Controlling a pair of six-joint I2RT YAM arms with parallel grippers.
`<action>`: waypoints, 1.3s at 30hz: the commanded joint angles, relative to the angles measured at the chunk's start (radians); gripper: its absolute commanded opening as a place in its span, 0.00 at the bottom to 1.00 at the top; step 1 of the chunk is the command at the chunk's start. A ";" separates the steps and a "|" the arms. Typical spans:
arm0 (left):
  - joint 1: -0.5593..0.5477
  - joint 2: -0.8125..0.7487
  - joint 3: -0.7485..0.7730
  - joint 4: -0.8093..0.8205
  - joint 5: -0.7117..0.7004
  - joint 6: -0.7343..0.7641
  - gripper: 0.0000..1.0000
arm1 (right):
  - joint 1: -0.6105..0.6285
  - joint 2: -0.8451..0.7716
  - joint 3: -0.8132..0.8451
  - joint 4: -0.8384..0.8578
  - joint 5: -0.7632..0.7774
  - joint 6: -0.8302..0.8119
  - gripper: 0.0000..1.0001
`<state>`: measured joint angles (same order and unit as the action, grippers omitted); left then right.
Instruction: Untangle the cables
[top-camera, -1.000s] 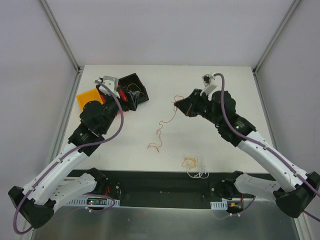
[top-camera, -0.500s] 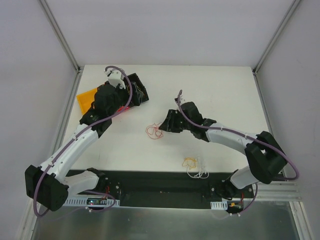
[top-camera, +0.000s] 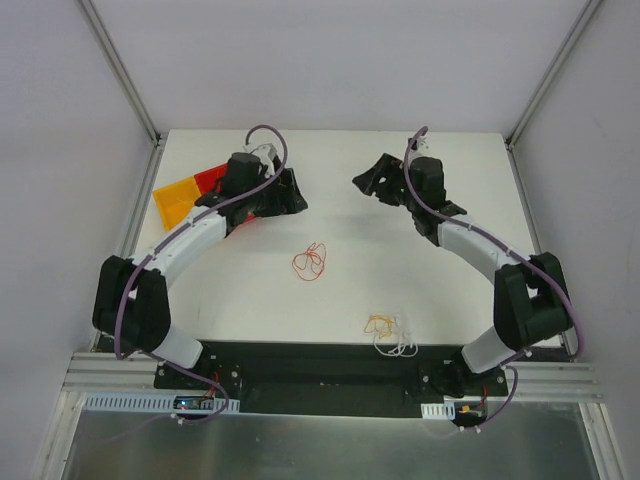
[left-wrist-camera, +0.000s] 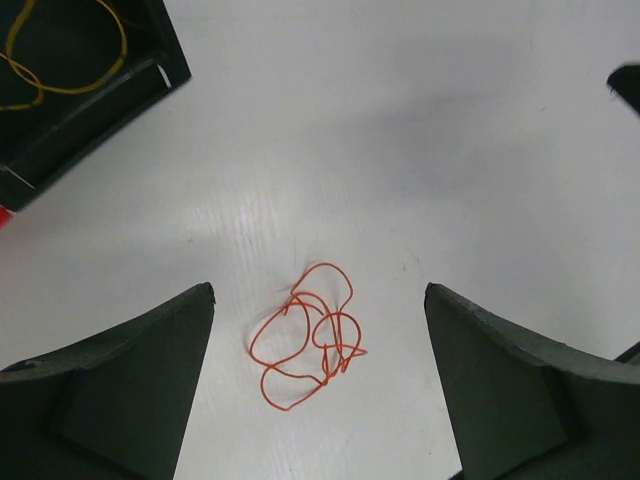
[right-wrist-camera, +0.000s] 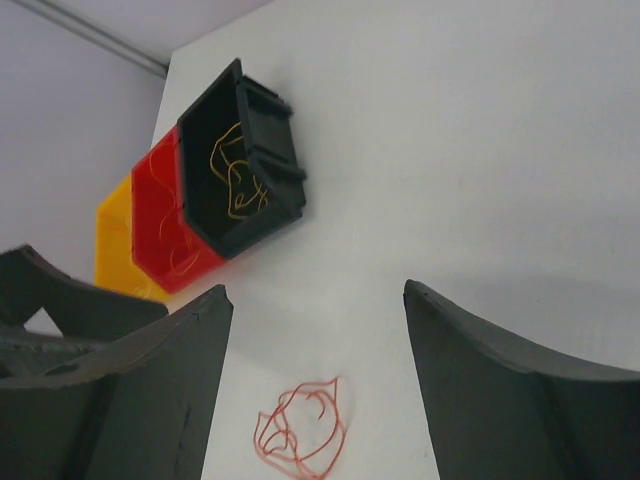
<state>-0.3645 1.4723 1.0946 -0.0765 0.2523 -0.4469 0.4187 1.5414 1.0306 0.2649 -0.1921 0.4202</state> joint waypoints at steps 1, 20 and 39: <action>-0.108 0.062 0.097 -0.127 -0.069 0.063 0.86 | -0.041 0.074 -0.078 0.226 -0.006 -0.057 0.73; -0.358 0.263 0.157 -0.358 -0.280 0.125 0.84 | -0.132 0.118 -0.167 0.448 -0.184 0.098 0.72; -0.379 0.378 0.111 -0.350 -0.331 0.070 0.05 | -0.156 0.115 -0.207 0.497 -0.204 0.134 0.70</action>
<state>-0.7341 1.8721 1.2236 -0.4160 -0.0448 -0.3763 0.2687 1.6695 0.8341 0.6930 -0.3771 0.5465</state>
